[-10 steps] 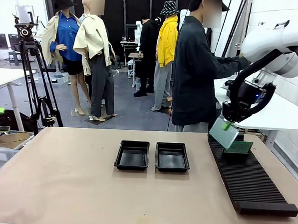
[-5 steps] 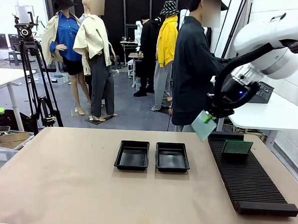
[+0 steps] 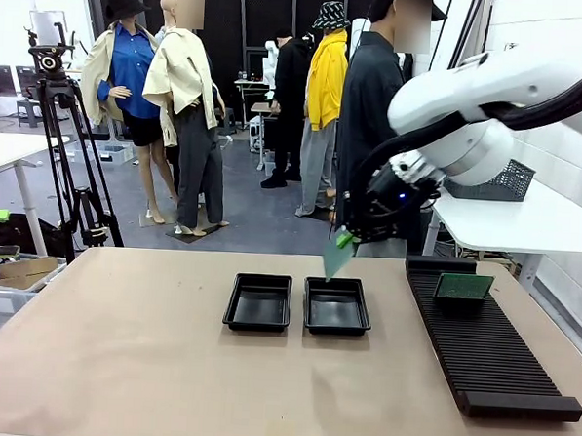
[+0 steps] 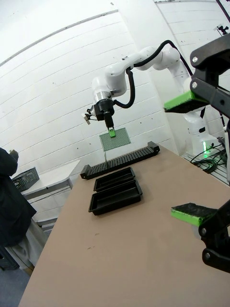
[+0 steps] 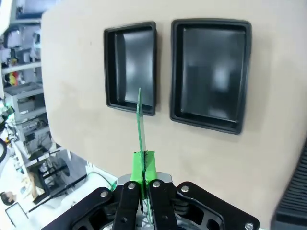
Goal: Inspect and transfer BCBs to ESD trays.
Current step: Pick up the Blank PCB from the PCB Rack and place it in the left ESD tray.
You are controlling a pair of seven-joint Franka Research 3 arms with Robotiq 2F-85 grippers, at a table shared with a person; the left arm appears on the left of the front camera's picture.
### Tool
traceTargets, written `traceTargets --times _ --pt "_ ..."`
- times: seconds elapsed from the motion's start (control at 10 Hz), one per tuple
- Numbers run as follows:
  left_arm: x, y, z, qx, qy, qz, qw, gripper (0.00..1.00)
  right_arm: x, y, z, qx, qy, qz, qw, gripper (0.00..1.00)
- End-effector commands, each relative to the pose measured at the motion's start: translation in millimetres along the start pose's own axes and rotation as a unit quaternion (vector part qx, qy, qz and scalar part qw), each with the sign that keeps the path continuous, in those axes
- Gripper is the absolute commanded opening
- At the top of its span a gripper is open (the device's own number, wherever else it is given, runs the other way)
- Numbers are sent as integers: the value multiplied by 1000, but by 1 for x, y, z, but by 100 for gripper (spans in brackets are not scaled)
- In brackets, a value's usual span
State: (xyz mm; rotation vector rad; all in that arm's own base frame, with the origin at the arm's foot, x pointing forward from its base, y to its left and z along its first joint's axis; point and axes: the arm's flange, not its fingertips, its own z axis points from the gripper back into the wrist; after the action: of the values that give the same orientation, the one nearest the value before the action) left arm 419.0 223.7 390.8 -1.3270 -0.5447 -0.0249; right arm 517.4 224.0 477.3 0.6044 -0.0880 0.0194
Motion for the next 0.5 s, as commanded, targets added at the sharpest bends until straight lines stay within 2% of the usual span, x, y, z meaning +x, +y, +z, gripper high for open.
traceTargets --times 0.0,0.4 --pt "-1 -2 1 4 -2 3 1000 100 -3 21 -29 6 -18 -13 1000 0" --pt "-1 -2 1 4 -2 3 1000 100 -8 56 -69 7 -15 6 1000 0"
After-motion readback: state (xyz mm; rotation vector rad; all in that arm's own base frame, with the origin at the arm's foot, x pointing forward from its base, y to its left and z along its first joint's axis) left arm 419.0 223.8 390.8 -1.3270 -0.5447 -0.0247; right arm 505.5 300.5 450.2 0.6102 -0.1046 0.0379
